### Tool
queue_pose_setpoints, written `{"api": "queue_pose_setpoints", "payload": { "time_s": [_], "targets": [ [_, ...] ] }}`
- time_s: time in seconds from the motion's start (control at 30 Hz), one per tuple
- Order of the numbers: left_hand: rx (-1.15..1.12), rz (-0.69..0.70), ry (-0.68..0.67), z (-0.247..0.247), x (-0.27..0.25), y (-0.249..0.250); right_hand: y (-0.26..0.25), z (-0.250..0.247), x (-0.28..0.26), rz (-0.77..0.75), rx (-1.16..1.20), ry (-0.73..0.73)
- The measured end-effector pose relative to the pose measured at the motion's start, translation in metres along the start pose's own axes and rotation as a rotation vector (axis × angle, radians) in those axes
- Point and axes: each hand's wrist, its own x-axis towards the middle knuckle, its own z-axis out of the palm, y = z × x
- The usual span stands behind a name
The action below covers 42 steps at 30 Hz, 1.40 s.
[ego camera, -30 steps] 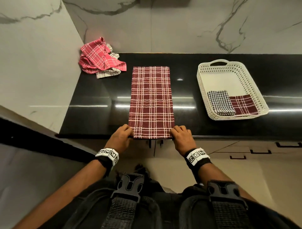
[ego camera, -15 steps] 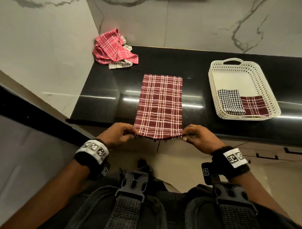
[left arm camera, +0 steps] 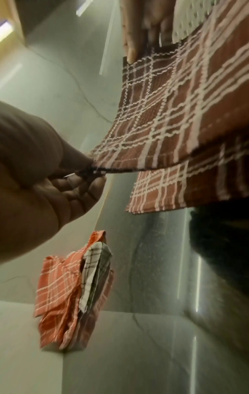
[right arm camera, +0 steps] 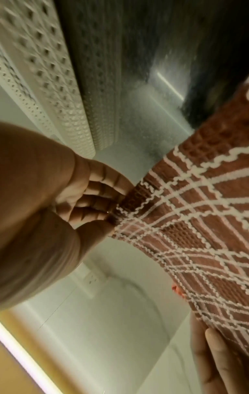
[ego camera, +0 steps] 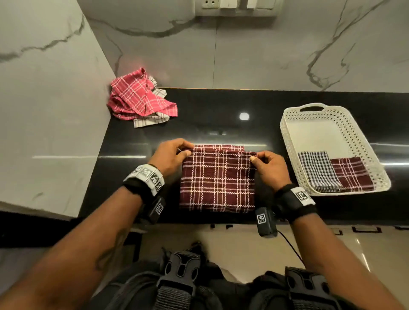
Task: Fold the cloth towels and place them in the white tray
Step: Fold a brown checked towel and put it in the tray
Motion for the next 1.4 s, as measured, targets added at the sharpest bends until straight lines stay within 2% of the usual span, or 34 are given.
{"api": "queue_pose_setpoints", "payload": {
  "time_s": [0.1, 0.23, 0.43, 0.63, 0.87, 0.93, 1.0, 1.03, 1.1, 1.17, 1.23, 1.3, 1.4],
  "targets": [
    [0.095, -0.028, 0.024, 0.008, 0.05, -0.014, 0.005, 0.023, 0.043, 0.071, -0.069, 0.055],
    [0.186, -0.096, -0.002, 0.02, 0.086, -0.037, 0.007, 0.041, 0.077, 0.113, -0.19, 0.07],
    [0.237, -0.098, -0.051, 0.033, 0.099, -0.058, 0.016, 0.053, 0.095, 0.215, -0.27, 0.094],
    [0.252, -0.075, -0.008, 0.032, 0.104, -0.061, 0.013, 0.055, 0.101, 0.23, -0.312, 0.105],
    [0.268, -0.15, -0.055, 0.03, 0.109, -0.055, -0.001, 0.057, 0.103, 0.259, -0.481, 0.072],
    [0.392, -0.071, -0.013, 0.032, 0.101, -0.05, -0.012, 0.058, 0.096, 0.181, -0.634, 0.072],
    [0.531, 0.147, 0.047, 0.038, 0.089, -0.043, -0.022, 0.064, 0.086, -0.024, -0.823, 0.085],
    [0.567, 0.252, 0.035, 0.042, 0.082, -0.038, -0.026, 0.069, 0.08, -0.108, -0.844, 0.064],
    [0.62, 0.373, -0.105, 0.056, 0.072, -0.032, -0.028, 0.085, 0.065, -0.183, -0.806, -0.134],
    [0.721, 0.394, -0.287, 0.069, 0.065, -0.032, -0.02, 0.102, 0.051, -0.195, -0.887, -0.451],
    [0.838, 0.352, -0.383, 0.076, 0.058, -0.037, -0.004, 0.105, 0.047, -0.166, -1.004, -0.612],
    [0.894, 0.31, -0.367, 0.072, 0.049, -0.048, 0.011, 0.093, 0.047, -0.106, -1.047, -0.611],
    [0.896, 0.224, -0.353, 0.06, 0.035, -0.061, 0.023, 0.065, 0.047, 0.048, -1.07, -0.533]
  ]
}}
